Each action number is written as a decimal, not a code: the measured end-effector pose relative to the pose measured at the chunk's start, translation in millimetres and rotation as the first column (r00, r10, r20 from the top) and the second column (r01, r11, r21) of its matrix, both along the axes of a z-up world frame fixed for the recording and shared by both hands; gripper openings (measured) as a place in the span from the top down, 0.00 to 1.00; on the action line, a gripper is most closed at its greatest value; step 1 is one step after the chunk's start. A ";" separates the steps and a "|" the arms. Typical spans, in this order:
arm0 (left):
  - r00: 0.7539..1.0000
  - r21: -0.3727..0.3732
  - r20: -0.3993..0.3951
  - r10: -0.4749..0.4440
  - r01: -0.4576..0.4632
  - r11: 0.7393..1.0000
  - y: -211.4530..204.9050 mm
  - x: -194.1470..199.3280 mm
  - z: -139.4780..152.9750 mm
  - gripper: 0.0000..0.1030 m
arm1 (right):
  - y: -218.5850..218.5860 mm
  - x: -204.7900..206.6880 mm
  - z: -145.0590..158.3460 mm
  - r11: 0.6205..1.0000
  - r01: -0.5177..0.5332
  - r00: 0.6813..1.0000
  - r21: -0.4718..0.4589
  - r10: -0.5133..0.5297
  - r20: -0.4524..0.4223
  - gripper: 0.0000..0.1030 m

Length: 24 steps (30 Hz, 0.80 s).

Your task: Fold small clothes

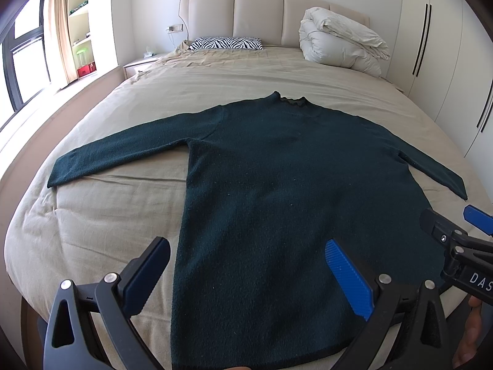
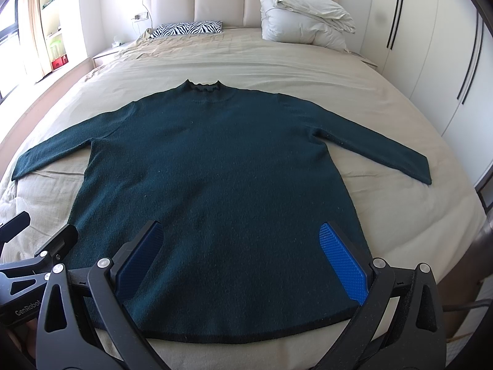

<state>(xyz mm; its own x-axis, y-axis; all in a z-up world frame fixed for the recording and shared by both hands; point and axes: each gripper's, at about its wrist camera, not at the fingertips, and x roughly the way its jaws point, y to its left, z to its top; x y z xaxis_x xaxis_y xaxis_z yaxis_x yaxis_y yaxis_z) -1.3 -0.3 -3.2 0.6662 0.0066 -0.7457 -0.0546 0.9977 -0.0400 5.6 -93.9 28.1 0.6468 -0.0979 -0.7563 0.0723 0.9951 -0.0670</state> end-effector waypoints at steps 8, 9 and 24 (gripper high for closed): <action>1.000 -0.003 -0.001 -0.001 0.001 1.000 -0.3 -0.7 -0.7 0.00 | -1.0 0.0 -3.2 1.000 0.001 1.000 0.002 -0.001 -0.002 0.00; 1.000 -0.003 0.000 0.000 0.000 1.000 -0.5 -1.1 -1.0 0.00 | -0.9 -0.1 -3.5 1.000 0.001 1.000 0.001 -0.001 -0.002 0.00; 1.000 -0.008 -0.005 -0.002 0.002 1.000 -4.4 -5.2 -7.8 0.00 | -1.5 -0.1 -6.4 1.000 0.002 1.000 0.002 -0.002 -0.007 0.00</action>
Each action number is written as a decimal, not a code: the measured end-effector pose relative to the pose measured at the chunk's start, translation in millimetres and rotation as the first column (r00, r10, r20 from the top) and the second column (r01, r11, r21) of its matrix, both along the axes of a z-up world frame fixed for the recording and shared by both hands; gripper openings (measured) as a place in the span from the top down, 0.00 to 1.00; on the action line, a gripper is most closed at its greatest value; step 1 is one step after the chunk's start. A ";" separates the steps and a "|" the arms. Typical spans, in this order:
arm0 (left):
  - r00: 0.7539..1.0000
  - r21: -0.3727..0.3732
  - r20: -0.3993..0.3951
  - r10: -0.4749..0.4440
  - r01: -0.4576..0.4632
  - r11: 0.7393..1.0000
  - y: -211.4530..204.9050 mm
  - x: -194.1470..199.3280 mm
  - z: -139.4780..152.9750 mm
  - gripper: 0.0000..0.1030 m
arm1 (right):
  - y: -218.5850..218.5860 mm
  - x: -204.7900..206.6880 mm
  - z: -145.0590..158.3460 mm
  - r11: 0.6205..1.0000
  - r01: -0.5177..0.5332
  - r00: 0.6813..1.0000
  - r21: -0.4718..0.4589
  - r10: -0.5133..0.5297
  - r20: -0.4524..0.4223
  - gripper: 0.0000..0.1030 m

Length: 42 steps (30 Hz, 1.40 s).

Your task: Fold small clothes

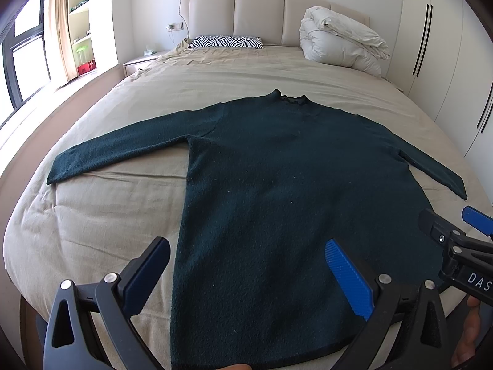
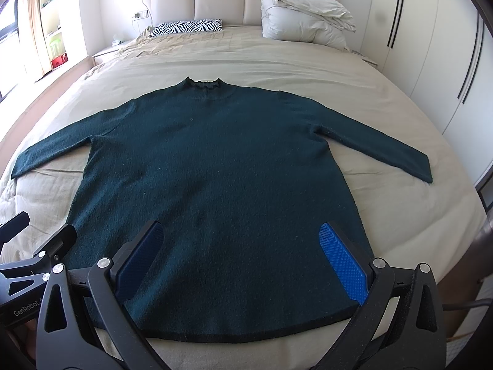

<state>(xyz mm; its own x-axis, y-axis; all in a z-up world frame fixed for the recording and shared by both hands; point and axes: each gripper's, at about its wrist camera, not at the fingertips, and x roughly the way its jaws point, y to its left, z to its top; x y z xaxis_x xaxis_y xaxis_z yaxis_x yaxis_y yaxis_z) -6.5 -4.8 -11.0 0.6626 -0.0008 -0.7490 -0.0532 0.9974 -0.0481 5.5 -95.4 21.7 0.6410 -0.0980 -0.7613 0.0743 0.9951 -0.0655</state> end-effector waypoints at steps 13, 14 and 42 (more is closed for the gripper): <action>0.998 -0.038 0.060 -0.022 0.024 0.999 6.1 -5.4 4.9 0.00 | 0.7 0.5 -1.4 1.000 0.000 1.000 0.001 0.000 -0.002 0.00; 0.998 -0.049 0.061 -0.023 0.026 0.998 8.7 -5.2 4.7 0.00 | 0.6 0.2 -2.0 1.000 -0.001 1.000 0.002 0.001 -0.002 0.00; 0.825 -0.746 -0.009 0.565 -0.382 0.546 343.8 33.7 -58.5 0.01 | 53.9 53.5 43.7 0.974 -0.136 0.979 0.179 0.105 0.172 0.00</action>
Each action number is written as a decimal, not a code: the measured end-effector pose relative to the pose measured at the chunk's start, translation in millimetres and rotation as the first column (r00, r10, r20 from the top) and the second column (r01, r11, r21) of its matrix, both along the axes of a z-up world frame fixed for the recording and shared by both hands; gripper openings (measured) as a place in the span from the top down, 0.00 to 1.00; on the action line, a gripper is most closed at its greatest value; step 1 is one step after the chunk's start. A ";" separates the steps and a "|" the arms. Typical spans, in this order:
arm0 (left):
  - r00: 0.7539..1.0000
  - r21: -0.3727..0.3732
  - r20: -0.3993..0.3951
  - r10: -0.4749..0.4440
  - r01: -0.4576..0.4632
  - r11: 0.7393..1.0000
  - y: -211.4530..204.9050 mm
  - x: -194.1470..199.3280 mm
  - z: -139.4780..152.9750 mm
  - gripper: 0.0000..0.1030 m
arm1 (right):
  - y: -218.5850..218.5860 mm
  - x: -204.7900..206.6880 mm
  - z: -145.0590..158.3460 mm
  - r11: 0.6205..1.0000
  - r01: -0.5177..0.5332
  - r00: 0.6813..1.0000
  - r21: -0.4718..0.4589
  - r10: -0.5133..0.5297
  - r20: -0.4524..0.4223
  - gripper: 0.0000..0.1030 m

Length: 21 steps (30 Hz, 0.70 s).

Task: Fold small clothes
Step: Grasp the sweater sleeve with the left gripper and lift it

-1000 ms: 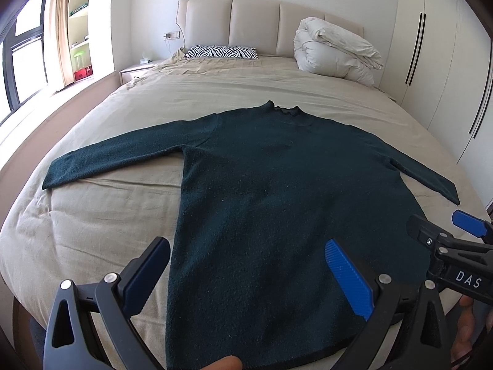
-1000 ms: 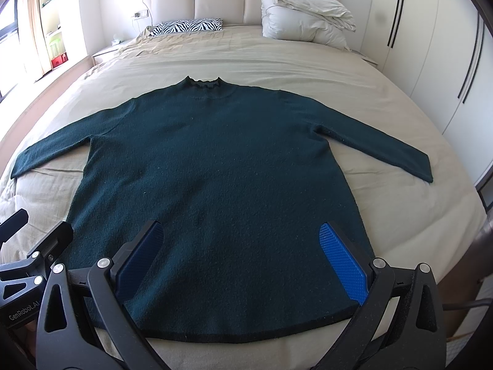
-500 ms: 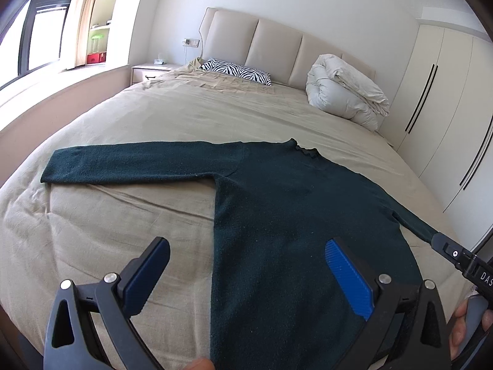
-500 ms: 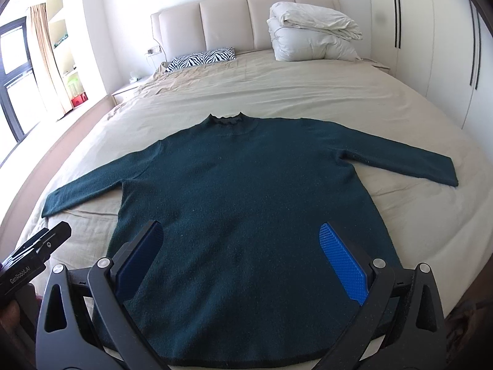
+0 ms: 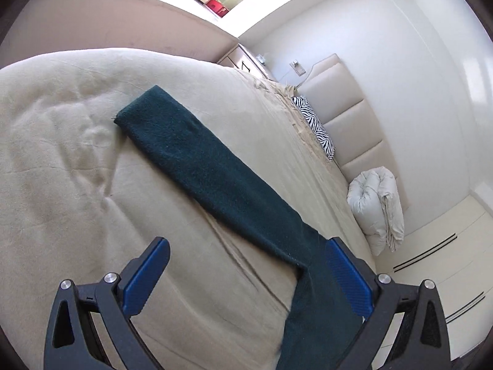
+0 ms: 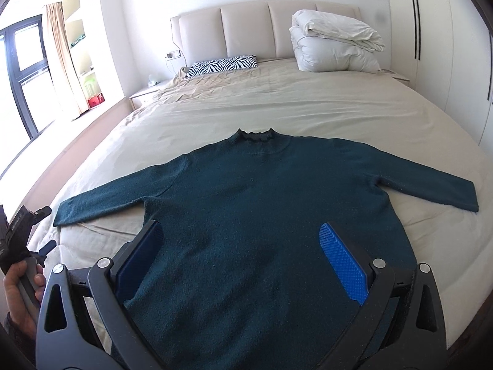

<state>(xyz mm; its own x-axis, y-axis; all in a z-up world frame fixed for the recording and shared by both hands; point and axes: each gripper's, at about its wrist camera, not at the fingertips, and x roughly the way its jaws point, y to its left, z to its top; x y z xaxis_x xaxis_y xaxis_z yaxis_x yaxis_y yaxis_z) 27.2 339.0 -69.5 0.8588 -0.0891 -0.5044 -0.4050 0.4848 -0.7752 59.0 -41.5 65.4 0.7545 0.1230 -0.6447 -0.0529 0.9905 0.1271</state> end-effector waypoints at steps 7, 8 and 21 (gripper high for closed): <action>0.983 -0.262 0.042 0.180 -0.163 0.951 67.0 23.6 -43.8 0.03 | 15.6 29.9 -13.4 0.998 -0.027 0.998 0.062 0.030 -0.046 0.01; 0.981 -0.278 0.041 0.192 -0.173 0.945 69.7 28.6 -47.3 0.03 | 18.0 34.8 -15.4 0.997 -0.031 0.998 0.066 0.035 -0.053 0.03; 0.955 -0.181 -0.084 0.285 -0.296 0.938 90.2 73.0 -56.3 0.84 | 17.3 62.0 -39.5 0.993 -0.044 0.994 0.113 0.055 -0.091 0.23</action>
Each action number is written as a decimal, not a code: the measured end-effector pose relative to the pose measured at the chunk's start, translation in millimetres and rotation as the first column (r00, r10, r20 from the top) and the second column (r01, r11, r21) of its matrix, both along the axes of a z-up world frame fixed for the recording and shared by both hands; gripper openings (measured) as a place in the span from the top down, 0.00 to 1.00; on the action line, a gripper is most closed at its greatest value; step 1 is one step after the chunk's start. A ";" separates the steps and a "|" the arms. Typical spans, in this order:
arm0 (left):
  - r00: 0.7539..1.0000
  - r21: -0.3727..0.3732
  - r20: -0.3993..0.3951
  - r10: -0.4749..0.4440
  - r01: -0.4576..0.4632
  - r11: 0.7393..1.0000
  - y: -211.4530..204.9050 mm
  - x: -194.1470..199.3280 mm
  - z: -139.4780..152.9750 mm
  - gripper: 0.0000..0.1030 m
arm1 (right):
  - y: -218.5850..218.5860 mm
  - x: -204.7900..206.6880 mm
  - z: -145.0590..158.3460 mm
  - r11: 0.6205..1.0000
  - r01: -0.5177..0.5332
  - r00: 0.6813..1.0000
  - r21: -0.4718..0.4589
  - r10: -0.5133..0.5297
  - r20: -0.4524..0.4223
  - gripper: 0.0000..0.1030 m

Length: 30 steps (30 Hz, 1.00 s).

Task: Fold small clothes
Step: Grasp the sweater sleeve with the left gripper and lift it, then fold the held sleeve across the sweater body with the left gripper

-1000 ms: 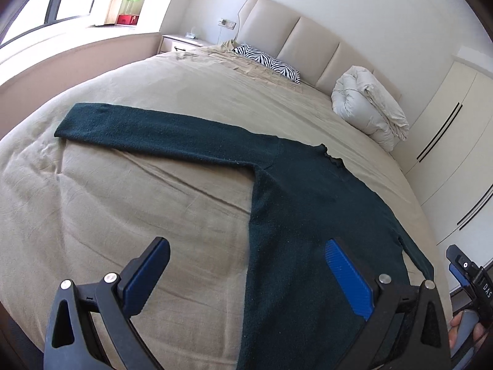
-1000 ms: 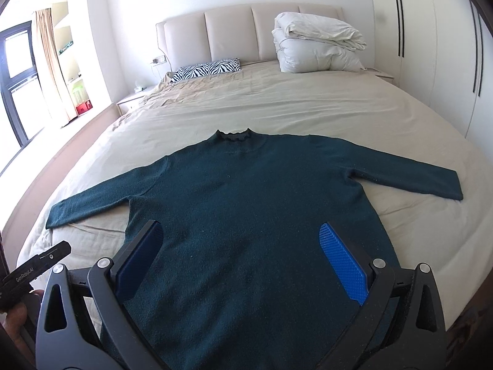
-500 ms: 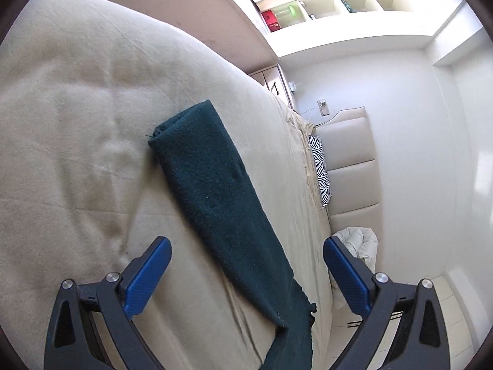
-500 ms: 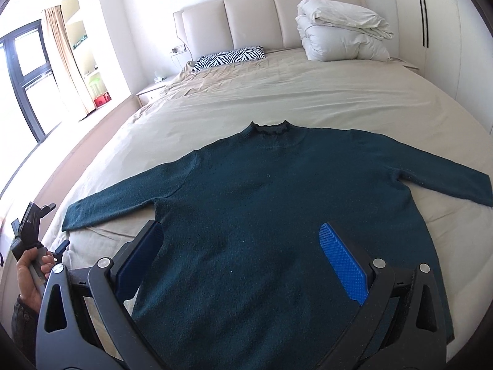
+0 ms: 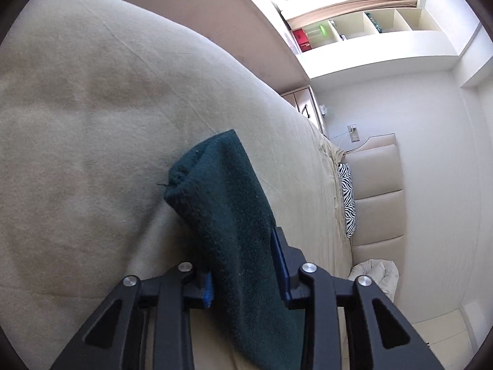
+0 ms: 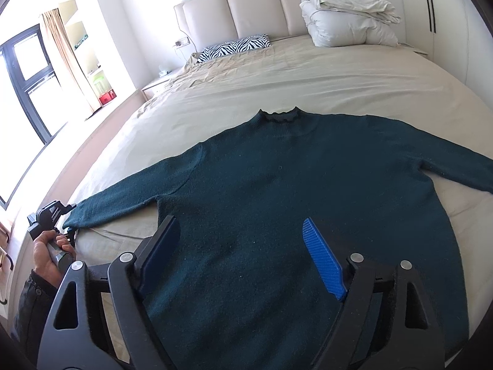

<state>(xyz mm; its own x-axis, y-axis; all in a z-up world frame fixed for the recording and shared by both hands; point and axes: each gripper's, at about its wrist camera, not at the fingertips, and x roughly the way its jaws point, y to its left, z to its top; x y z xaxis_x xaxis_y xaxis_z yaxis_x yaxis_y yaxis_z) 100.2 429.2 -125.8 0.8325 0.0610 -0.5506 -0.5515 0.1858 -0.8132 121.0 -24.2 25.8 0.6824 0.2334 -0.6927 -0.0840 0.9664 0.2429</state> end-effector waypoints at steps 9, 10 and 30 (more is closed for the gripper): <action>0.824 0.681 -0.411 -0.391 0.562 0.469 -199.6 114.8 95.8 0.92 | -44.9 30.3 -21.8 0.994 0.039 0.998 0.103 -0.035 -0.042 0.46; 0.791 0.741 -0.483 -0.376 0.598 0.306 -240.0 116.8 95.8 0.92 | -53.7 37.8 -26.6 0.990 0.049 0.998 0.136 -0.041 -0.056 0.46; 0.702 0.703 -0.694 -0.159 0.614 -0.359 -385.6 85.8 22.9 0.88 | 47.9 246.9 -157.0 0.615 -0.062 0.798 0.786 0.503 -0.331 0.46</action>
